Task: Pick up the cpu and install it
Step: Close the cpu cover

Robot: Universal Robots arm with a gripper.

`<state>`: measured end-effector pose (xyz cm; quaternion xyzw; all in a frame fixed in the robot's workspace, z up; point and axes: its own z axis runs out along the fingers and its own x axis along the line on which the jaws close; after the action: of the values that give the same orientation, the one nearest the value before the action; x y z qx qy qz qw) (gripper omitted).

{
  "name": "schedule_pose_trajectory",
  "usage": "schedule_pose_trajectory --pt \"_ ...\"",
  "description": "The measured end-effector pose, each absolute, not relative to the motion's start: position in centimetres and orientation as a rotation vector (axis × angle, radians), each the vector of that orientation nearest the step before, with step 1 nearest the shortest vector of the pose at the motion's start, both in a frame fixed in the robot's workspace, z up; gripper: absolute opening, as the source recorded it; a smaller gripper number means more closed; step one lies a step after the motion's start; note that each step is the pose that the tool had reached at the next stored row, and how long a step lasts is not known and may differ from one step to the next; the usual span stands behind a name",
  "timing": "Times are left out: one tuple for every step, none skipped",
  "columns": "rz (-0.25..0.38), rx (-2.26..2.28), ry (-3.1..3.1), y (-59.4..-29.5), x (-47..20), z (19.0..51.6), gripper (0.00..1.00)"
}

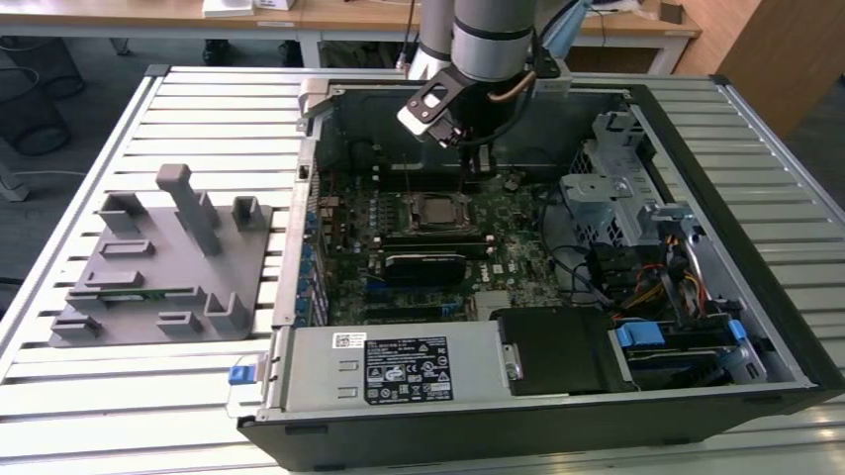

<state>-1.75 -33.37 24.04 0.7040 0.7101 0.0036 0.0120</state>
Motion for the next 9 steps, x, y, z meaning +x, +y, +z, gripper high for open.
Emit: schedule_pose_trajectory --pt "0.011 2.195 2.214 -33.4 -2.1 24.0 0.11" --pt "0.011 2.195 2.214 -33.4 -2.6 24.0 0.11" --pt "0.011 2.195 2.214 -33.4 -2.9 23.9 0.11" --pt "0.011 2.194 2.214 -33.4 -3.2 23.8 0.11" --pt "0.011 2.195 2.214 -33.4 -3.3 23.7 0.11" --pt "0.011 2.194 2.214 -33.4 -3.3 23.7 0.11" --pt "0.011 2.194 2.214 -33.4 -3.4 23.6 0.11" --pt "0.011 2.194 2.214 -33.4 -3.4 23.6 0.11" --pt "0.011 2.194 2.214 -33.4 -3.5 23.5 0.11"
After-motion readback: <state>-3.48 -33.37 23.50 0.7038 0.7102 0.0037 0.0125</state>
